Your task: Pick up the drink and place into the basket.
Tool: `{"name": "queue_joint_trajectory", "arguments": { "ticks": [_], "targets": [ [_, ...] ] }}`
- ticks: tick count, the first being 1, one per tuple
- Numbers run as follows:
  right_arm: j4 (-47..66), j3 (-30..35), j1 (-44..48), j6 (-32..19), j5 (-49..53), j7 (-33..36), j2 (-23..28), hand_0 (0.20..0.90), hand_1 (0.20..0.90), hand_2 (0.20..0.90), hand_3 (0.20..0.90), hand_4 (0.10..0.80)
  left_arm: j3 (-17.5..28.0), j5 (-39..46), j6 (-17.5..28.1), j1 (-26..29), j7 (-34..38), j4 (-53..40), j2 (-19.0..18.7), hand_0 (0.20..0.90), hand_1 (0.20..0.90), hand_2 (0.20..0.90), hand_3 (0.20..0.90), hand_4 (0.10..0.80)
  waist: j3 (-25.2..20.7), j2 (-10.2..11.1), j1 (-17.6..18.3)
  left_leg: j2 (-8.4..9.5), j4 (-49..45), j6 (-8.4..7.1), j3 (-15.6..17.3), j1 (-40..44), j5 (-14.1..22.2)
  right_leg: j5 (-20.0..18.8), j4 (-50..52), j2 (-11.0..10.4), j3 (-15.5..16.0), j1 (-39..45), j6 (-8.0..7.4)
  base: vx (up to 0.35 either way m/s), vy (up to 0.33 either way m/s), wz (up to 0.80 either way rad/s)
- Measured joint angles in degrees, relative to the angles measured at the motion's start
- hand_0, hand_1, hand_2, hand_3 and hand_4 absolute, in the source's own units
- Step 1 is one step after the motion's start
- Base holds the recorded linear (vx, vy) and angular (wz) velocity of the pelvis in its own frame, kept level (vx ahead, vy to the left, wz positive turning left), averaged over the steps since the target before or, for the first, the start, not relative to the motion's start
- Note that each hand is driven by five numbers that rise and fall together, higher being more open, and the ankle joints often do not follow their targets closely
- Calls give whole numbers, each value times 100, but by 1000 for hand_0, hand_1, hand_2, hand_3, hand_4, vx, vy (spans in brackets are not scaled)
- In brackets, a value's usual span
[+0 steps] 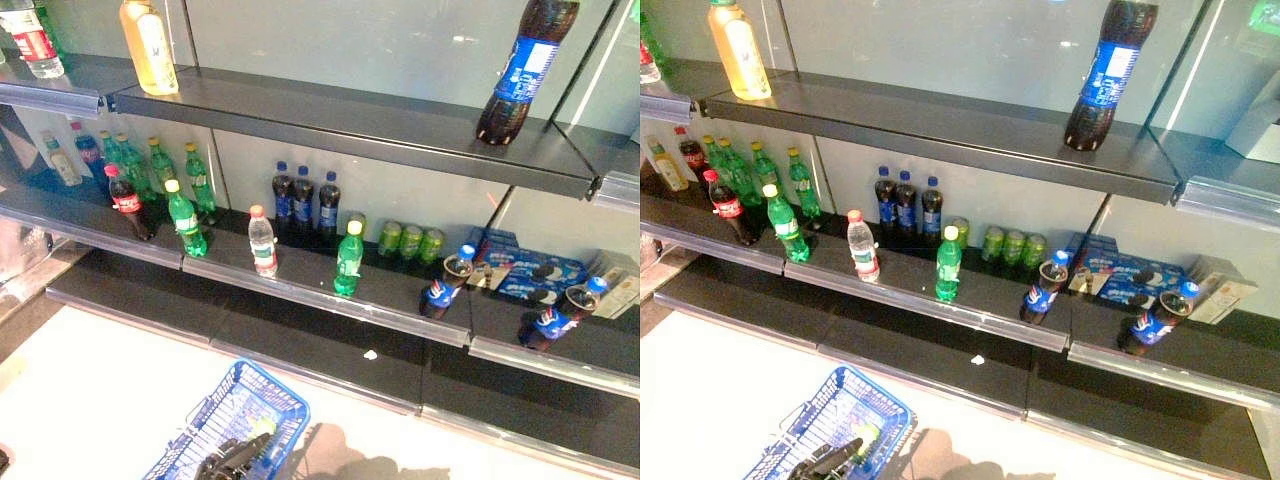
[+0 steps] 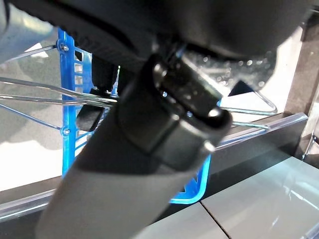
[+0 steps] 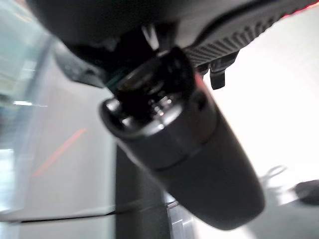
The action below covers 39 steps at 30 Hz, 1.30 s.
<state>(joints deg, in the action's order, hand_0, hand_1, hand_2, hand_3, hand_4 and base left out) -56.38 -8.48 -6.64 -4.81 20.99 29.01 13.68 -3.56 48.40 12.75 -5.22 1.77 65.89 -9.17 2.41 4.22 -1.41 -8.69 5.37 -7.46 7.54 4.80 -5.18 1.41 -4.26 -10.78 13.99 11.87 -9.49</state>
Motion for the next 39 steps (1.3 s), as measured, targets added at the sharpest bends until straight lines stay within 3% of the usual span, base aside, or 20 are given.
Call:
{"name": "queue_joint_trajectory", "arguments": {
  "ticks": [6, 12, 19, 29, 34, 39],
  "targets": [
    [3350, -233, -464, 358, -88, 58, 15, 900, 900, 900, 900, 800, 86, -60, -233, -231, 283, -671, -30, 300, 300, 300, 200, 100, 135, 44, 11, -11, -2, -26, -62, -34, -13, 2, -11, 22, 110, 19, 10, 3, 5, 4],
    [4953, -267, -533, 365, -307, 58, 476, 900, 900, 900, 900, 800, 151, -94, -255, -250, 373, -785, -22, 300, 300, 300, 200, 100, 166, 47, 23, 17, -1, -22, -105, -106, -14, 2, -6, 1, 118, 10, 6, 14, 41, 4],
    [5573, -87, -515, 44, -387, 121, 688, 900, 900, 900, 900, 800, 222, -94, -259, -260, 361, -780, 40, 300, 300, 300, 200, 100, 221, -36, 68, 17, -1, -19, -100, -109, -13, 2, -6, -2, 116, 7, 4, 34, 14, 0],
    [5813, 141, -44, -36, -339, 635, 1067, 900, 900, 900, 900, 800, 229, -94, -250, -235, 347, -775, 183, 300, 300, 300, 200, 100, 363, -207, 114, 26, -44, -20, -106, -102, -23, 7, 125, 57, 118, -54, 2, 43, -3, 0],
    [5762, 182, 599, -81, -148, 859, 1428, 900, 900, 900, 900, 800, 63, -85, -229, 83, 361, -864, 177, 300, 300, 300, 200, 100, 711, -347, 106, 4, -213, -7, -227, -529, -149, 131, 552, 56, 125, -547, 35, -162, -2, 8],
    [5423, 233, 2029, -183, -57, 1235, 1594, 900, 900, 900, 900, 800, -206, 54, -151, 731, 335, -1112, 167, 300, 300, 300, 200, 100, 1520, -627, -33, 24, -810, 43, -374, -1275, -138, 340, 1433, -65, 111, -1357, 81, -153, 54, 9]
  ]
}}
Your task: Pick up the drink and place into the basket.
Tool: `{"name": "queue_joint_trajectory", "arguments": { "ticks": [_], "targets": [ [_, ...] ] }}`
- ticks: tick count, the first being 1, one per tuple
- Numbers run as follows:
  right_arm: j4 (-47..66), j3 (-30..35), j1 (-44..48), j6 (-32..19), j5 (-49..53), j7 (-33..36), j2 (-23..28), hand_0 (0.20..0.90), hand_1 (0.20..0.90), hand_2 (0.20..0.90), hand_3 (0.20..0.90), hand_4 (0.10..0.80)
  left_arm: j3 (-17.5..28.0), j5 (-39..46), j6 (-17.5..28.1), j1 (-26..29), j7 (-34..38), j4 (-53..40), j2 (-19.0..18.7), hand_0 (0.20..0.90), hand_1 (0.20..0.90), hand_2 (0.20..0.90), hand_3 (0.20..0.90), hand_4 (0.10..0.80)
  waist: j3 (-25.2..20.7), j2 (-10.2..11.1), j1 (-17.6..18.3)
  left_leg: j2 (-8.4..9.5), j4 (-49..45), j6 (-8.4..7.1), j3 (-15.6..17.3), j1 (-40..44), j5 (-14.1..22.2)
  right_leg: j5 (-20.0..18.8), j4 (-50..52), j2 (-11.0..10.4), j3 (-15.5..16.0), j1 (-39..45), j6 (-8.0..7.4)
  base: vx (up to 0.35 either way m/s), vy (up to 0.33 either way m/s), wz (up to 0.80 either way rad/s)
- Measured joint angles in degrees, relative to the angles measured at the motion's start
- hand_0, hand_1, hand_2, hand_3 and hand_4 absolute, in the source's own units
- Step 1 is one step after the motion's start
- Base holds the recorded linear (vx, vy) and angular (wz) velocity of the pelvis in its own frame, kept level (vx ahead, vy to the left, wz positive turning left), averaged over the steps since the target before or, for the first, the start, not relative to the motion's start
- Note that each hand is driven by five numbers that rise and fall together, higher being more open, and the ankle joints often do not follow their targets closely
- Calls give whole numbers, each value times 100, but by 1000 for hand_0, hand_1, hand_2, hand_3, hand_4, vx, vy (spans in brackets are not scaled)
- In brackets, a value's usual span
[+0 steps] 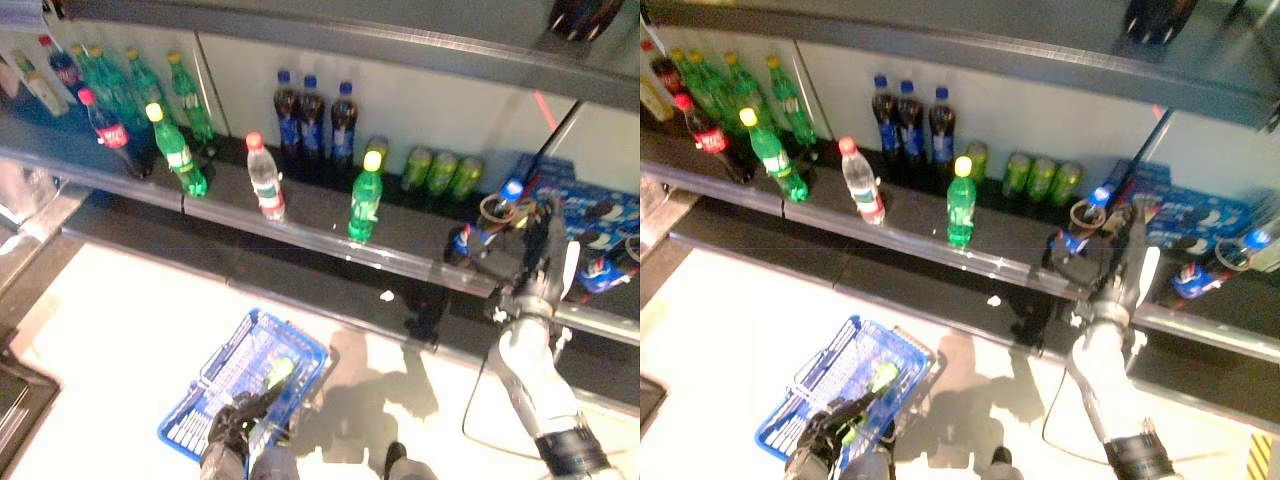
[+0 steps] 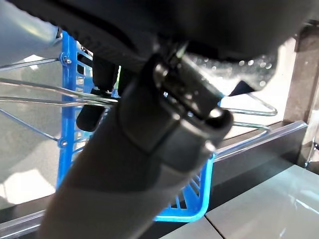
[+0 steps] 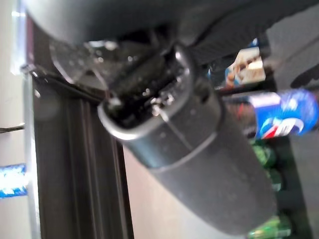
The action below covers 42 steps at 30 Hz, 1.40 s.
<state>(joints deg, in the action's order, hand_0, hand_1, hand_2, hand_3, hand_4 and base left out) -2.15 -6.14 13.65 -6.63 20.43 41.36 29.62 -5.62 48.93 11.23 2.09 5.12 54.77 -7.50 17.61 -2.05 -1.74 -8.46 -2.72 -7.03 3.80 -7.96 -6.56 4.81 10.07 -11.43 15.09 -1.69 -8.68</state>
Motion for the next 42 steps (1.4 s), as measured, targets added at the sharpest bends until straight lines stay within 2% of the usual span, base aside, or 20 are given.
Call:
{"name": "queue_joint_trajectory", "arguments": {
  "ticks": [5, 9, 19, 42],
  "targets": [
    [-201, 29, 630, -260, -13, 451, 46, 900, 900, 900, 900, 800, -203, 357, 247, 186, -105, -190, -70, 300, 300, 300, 200, 100, 387, -16, -134, 189, -467, 95, -18, -495, 87, 368, 980, -330, -142, -779, -23, -132, 61, 4],
    [-449, 22, 1038, -275, 0, 530, 140, 900, 900, 900, 900, 800, -286, 616, 335, 435, -107, -243, -97, 300, 300, 300, 200, 100, 726, -93, -140, 270, -737, 142, -19, -787, 123, 441, 1344, -457, -218, -1137, -28, -69, 28, -1],
    [-877, -103, 1344, -215, 230, 974, 141, 900, 900, 900, 900, 800, -358, 927, 518, 541, -108, -502, -103, 300, 300, 300, 200, 100, 1171, -253, -151, 276, -863, 162, 57, -1035, 132, 431, 1541, -482, -386, -1478, -21, -39, 10, -5],
    [-1534, -82, 2244, 7, 463, 1109, 149, 900, 900, 900, 900, 800, -428, 1028, 464, 542, -102, -532, -77, 300, 300, 300, 200, 100, 1223, -335, -283, 237, -856, 155, 137, -926, 131, 409, 1584, -471, -448, -1499, 8, 7, 2, -3]
  ]
}}
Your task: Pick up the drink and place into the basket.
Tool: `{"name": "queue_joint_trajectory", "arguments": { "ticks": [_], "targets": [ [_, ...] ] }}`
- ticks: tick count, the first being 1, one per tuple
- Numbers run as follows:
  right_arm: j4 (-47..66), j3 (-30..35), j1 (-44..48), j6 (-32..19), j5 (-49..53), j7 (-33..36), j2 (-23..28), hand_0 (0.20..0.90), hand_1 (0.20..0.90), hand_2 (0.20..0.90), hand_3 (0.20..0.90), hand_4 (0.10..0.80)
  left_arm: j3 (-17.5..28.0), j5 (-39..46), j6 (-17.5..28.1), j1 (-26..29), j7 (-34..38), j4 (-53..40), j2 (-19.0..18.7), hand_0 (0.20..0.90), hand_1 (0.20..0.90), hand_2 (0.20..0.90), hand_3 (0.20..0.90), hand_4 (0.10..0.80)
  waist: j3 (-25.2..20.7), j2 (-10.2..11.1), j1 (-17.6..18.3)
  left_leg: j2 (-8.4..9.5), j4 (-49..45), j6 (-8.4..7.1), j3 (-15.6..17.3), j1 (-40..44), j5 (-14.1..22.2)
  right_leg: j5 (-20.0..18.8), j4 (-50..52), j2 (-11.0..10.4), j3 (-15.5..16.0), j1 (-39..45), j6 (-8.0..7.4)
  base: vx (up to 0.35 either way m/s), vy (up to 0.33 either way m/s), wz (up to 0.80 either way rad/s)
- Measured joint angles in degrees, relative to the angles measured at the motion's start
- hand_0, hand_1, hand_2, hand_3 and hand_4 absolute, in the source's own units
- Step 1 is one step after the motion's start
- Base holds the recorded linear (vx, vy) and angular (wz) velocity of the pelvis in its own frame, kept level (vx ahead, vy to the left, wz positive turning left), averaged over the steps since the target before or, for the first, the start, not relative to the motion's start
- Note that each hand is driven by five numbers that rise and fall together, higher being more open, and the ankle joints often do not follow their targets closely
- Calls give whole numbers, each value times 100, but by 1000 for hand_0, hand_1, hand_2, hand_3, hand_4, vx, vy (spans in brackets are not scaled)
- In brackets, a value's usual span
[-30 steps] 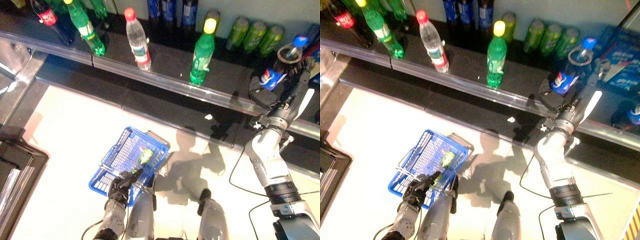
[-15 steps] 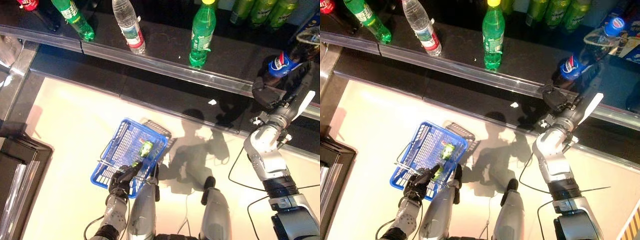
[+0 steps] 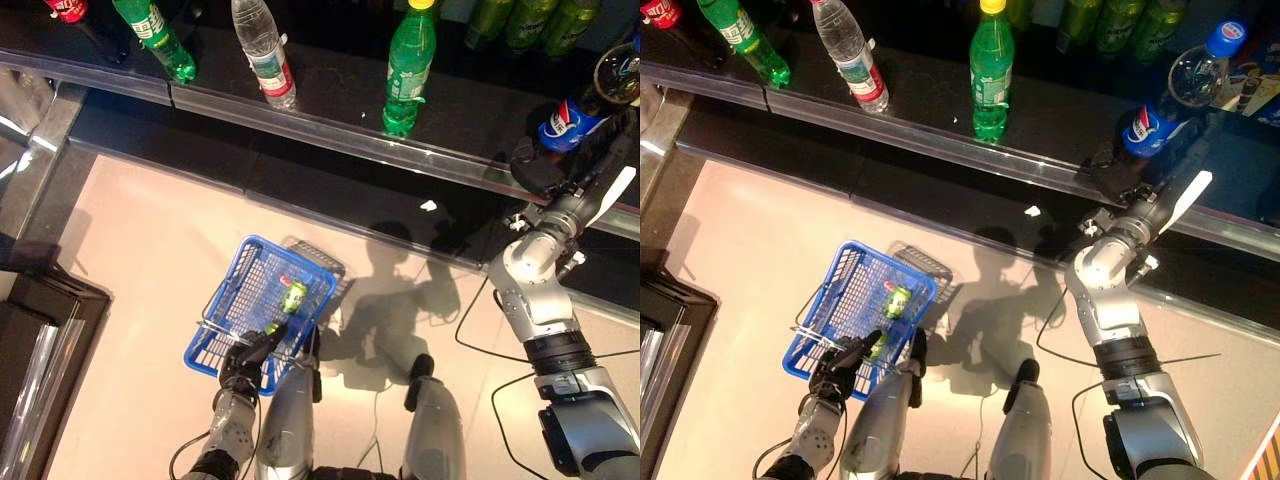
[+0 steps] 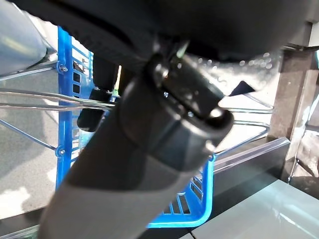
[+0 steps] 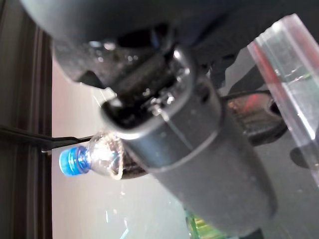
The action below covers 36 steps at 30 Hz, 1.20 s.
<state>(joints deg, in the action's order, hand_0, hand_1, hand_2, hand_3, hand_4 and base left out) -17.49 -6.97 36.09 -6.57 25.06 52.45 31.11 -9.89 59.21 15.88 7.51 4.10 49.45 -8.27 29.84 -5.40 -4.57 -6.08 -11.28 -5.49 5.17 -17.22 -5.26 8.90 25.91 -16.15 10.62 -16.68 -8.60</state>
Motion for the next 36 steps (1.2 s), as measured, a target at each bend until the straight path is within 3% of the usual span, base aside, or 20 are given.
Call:
{"name": "queue_joint_trajectory", "arguments": {
  "ticks": [17, 23, 24, 25, 26, 27, 28, 36],
  "targets": [
    [-1134, -8, 1031, 32, 487, 57, 163, 900, 900, 900, 900, 800, -50, 56, -101, 0, -13, -92, -11, 300, 300, 300, 200, 100, 11, -23, -167, 17, -18, 0, -14, 2, -1, -4, 11, -16, 14, 14, 2, 22, 0, 0],
    [-1641, -133, 1455, 106, 580, 53, 405, 900, 900, 900, 900, 800, -71, 81, -154, 17, -106, -111, -12, 300, 300, 300, 200, 100, 63, -131, -204, 29, -64, 2, -41, -18, 0, 7, 77, -35, 25, 3, 4, 7, 1, 0],
    [-1792, -174, 1573, 104, 705, 45, 494, 867, 867, 867, 862, 762, -78, 82, -166, 26, -115, -123, -12, 300, 300, 300, 200, 100, 70, -152, -223, 33, -75, 2, -47, -41, 0, 9, 95, -39, 25, -24, 4, 0, 0, 0],
    [-1953, -213, 1690, 104, 776, 43, 553, 775, 775, 775, 755, 655, -87, 85, -167, 28, -122, -134, -11, 300, 300, 300, 200, 100, 70, -165, -228, 35, -88, 4, -57, -71, -2, 8, 107, -41, 26, -51, 5, 13, 3, 4],
    [-2060, -220, 1775, 103, 836, 44, 604, 564, 564, 564, 507, 407, -98, 93, -166, 40, -122, -138, -11, 300, 300, 300, 200, 100, 71, -178, -230, 40, -90, 8, -75, -103, -10, 8, 114, -45, 42, -71, 5, 17, 6, 6],
    [-2121, -227, 1811, 99, 906, 44, 664, 507, 507, 507, 442, 342, -118, 126, -168, 52, -122, -138, -13, 300, 300, 300, 200, 100, 71, -189, -256, 43, -89, 8, -85, -112, -13, 11, 121, -51, 53, -74, 8, 16, 12, 5],
    [-2236, -242, 1862, 94, 923, 44, 703, 300, 300, 300, 200, 100, -140, 174, -170, 60, -121, -141, -13, 300, 300, 300, 200, 100, 69, -192, -287, 46, -89, 7, -86, -114, -13, 13, 125, -53, 53, -81, 9, 0, 0, 0],
    [-2763, -332, 2311, -32, 1013, 27, 800, 300, 300, 300, 200, 100, -286, 303, -178, 61, -134, -326, -112, 300, 300, 300, 200, 100, 71, -212, -389, 72, -178, 12, -118, -319, -14, 23, 225, -120, 161, -258, 22, -2, 7, 2]
  ]
}}
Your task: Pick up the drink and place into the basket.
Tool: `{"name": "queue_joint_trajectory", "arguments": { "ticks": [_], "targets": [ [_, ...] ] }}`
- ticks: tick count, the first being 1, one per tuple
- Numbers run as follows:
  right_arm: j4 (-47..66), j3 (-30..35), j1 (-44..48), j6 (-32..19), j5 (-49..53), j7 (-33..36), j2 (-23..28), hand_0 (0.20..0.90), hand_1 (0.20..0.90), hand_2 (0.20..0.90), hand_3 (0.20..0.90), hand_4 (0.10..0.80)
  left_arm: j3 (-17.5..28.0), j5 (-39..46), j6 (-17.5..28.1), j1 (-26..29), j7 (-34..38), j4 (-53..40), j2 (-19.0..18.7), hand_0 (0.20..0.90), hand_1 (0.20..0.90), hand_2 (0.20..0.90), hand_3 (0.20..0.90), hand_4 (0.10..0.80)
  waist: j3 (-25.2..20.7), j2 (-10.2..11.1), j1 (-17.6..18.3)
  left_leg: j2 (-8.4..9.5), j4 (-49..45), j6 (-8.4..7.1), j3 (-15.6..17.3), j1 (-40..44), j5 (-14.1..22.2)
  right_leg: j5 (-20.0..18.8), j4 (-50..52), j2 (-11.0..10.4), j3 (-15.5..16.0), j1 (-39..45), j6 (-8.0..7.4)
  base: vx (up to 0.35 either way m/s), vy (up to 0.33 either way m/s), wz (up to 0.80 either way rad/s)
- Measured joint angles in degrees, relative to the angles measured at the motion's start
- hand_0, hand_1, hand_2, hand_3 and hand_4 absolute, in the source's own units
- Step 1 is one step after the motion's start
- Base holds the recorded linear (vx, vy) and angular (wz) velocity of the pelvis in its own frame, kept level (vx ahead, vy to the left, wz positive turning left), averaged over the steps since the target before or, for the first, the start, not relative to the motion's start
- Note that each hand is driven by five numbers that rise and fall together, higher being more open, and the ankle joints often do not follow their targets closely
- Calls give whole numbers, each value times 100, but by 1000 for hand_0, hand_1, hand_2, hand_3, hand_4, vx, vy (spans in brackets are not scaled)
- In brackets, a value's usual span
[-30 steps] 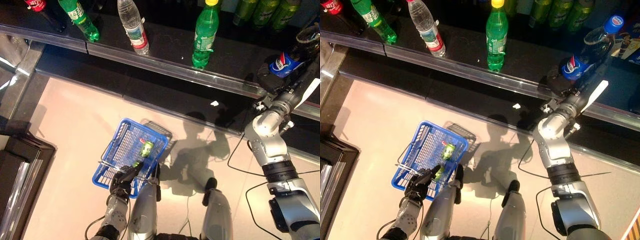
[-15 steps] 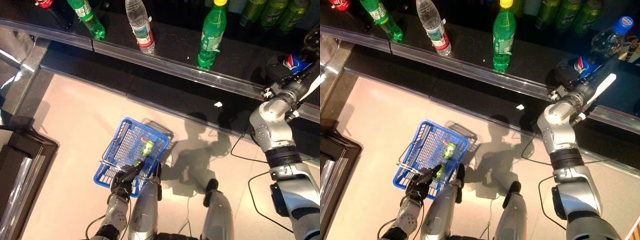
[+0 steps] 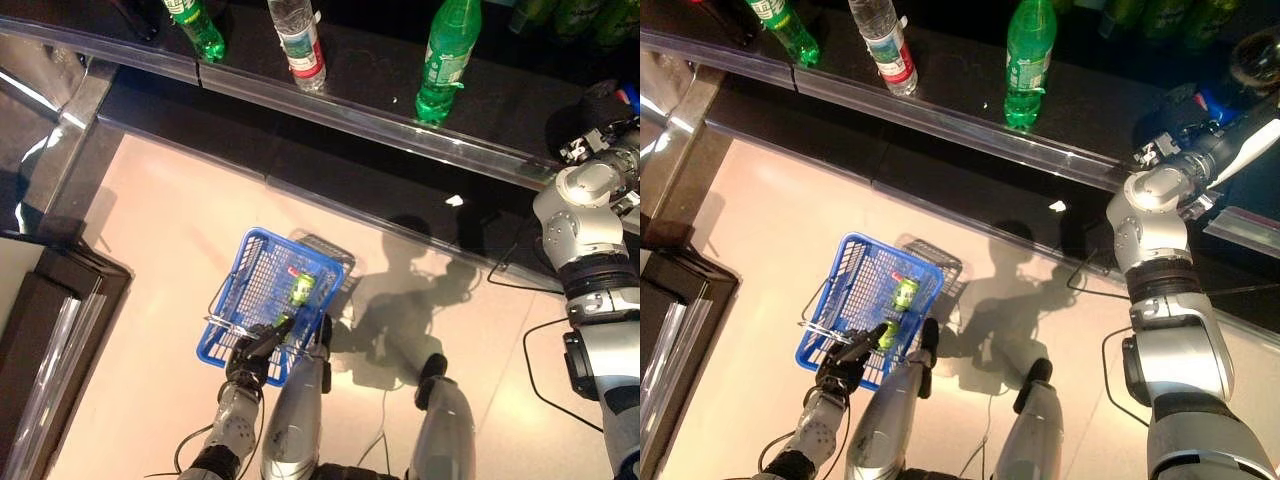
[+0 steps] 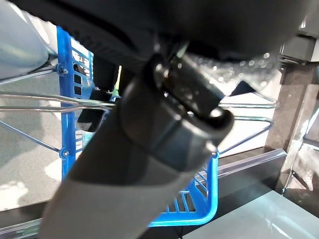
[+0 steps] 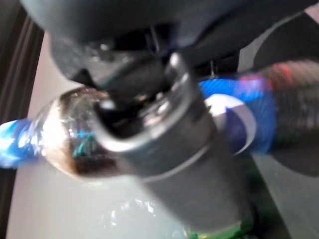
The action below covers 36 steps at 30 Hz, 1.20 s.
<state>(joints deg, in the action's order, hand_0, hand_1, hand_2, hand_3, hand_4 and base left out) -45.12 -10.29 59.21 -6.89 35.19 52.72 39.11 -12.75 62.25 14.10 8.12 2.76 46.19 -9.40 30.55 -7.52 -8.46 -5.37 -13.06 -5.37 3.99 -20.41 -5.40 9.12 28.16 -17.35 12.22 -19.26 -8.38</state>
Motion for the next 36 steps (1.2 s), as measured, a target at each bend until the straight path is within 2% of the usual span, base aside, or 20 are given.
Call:
{"name": "queue_joint_trajectory", "arguments": {
  "ticks": [14, 19, 25, 36],
  "targets": [
    [-68, -127, -60, -24, 145, -118, 52, 300, 300, 300, 200, 100, 30, 248, -8, -5, -207, 5, -14, 300, 300, 300, 200, 100, 3, 5, -81, 15, -4, 12, -14, 69, -10, -7, 3, 0, 42, 127, -11, -19, -6, 1],
    [825, 8, -766, -18, 130, -128, 48, 300, 300, 300, 200, 100, 83, 372, 4, -60, -210, 2, -16, 300, 300, 300, 200, 100, 15, 26, -56, 8, 12, 14, -27, 312, -6, -8, -60, 1, 108, 418, -13, -20, -5, 2],
    [2539, 133, -1633, 27, -71, -187, 34, 300, 300, 300, 200, 100, 450, 567, 10, -460, -213, -181, 9, 300, 300, 300, 200, 100, 21, 95, 87, -23, 154, 32, -20, 696, 17, 9, -225, 40, 147, 808, 23, 35, -14, 0],
    [4568, 273, -2480, 207, -362, -1295, -352, 300, 300, 300, 200, 100, 788, 566, 29, -1103, -200, -952, 20, 300, 300, 300, 200, 100, -24, 199, 119, -98, 468, -2, 3, 1442, 25, 21, -604, 168, 196, 1601, 6, 86, -27, 0]
  ]
}}
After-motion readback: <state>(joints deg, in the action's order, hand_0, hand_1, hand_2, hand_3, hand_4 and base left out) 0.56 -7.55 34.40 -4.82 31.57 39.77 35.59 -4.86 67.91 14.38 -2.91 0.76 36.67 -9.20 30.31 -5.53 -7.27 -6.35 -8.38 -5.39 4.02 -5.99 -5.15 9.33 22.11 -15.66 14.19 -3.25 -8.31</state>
